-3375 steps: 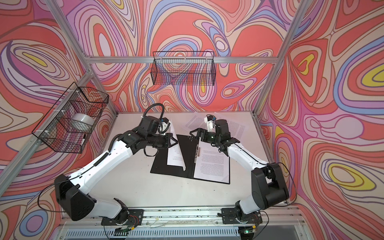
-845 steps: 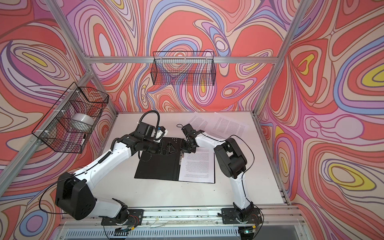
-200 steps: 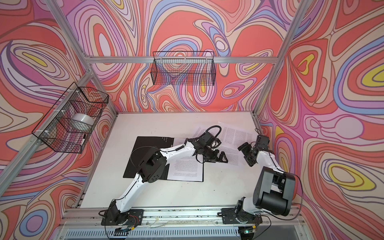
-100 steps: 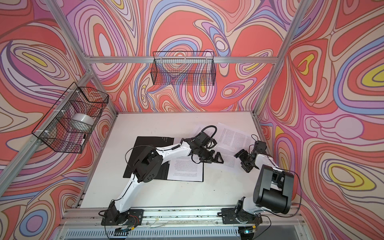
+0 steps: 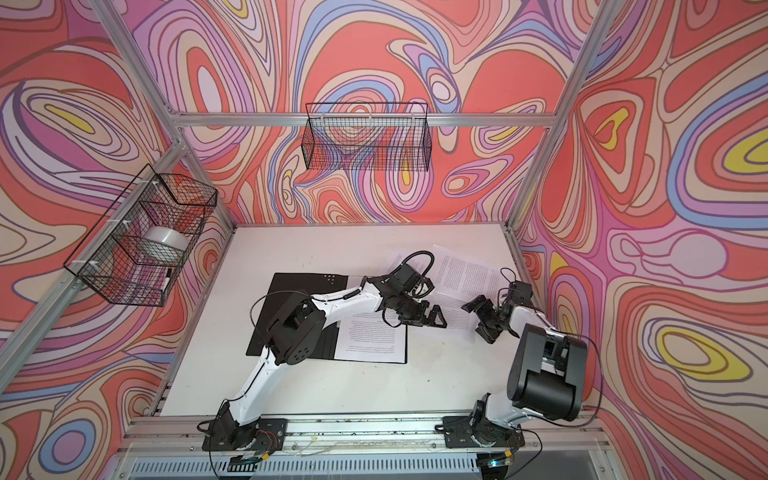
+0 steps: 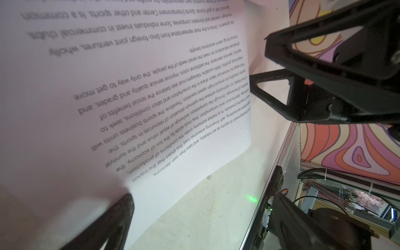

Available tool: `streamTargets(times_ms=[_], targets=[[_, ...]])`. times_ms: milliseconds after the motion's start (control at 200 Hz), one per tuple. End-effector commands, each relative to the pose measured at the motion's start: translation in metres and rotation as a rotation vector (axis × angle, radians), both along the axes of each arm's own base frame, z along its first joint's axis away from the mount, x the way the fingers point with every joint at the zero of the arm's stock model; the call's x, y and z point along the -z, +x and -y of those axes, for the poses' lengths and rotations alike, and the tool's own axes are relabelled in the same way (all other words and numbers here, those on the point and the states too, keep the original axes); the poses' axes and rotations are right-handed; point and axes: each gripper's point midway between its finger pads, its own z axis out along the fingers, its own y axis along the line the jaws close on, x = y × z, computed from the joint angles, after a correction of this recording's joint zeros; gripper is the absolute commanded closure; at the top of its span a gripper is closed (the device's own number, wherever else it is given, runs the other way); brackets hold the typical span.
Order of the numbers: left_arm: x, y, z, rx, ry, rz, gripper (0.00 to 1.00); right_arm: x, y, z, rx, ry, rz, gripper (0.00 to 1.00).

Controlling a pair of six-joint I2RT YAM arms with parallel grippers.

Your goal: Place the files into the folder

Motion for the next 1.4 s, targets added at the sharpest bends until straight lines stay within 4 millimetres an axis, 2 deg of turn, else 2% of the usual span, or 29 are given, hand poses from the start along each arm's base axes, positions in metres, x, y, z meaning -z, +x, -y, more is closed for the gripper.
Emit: streamTargets(times_ms=[0,165,315,551,586,696,771,826,841,916,1117,1187,1347,1397], targets=[[0.063,-0.016,-0.039,-0.007,0.215,-0.100,0.00,0.033,-0.017,-0.012,-0.045,0.041,-0.101,0.06],[0.068,-0.020,-0.046,0.031,0.248,-0.096,0.00,0.012,0.013,-0.020,-0.082,0.114,0.042,0.06],[0.071,-0.025,-0.050,0.057,0.268,-0.105,0.00,0.000,0.035,-0.010,-0.079,0.075,0.106,0.06],[0.075,-0.028,-0.053,0.071,0.276,-0.114,0.00,0.002,0.063,-0.017,-0.125,0.103,0.132,0.07],[0.076,-0.029,-0.054,0.072,0.278,-0.119,0.00,0.009,0.065,-0.020,-0.129,0.123,0.117,0.07],[0.079,-0.030,-0.054,0.071,0.278,-0.128,0.00,0.005,0.075,-0.025,-0.143,0.160,0.127,0.08],[0.079,-0.030,-0.054,0.072,0.278,-0.126,0.00,0.000,0.069,-0.035,-0.146,0.200,0.121,0.09],[0.079,-0.028,-0.054,0.067,0.277,-0.125,0.00,0.001,0.055,-0.040,-0.139,0.214,0.092,0.09],[0.078,-0.027,-0.054,0.066,0.276,-0.124,0.00,-0.005,0.053,-0.041,-0.136,0.207,0.106,0.09],[0.078,-0.025,-0.055,0.062,0.273,-0.126,0.00,-0.010,0.037,-0.043,-0.123,0.189,0.102,0.08],[0.079,-0.019,-0.057,0.042,0.261,-0.141,0.00,-0.008,0.003,-0.061,-0.130,0.228,0.071,0.07],[0.079,-0.019,-0.057,0.040,0.262,-0.141,0.00,-0.009,0.005,-0.063,-0.138,0.239,0.096,0.07],[0.082,-0.019,-0.061,0.036,0.266,-0.150,0.00,-0.014,0.030,-0.059,-0.118,0.267,0.124,0.06],[0.082,-0.020,-0.062,0.038,0.271,-0.152,0.00,-0.012,0.035,-0.051,-0.106,0.219,0.117,0.06]])
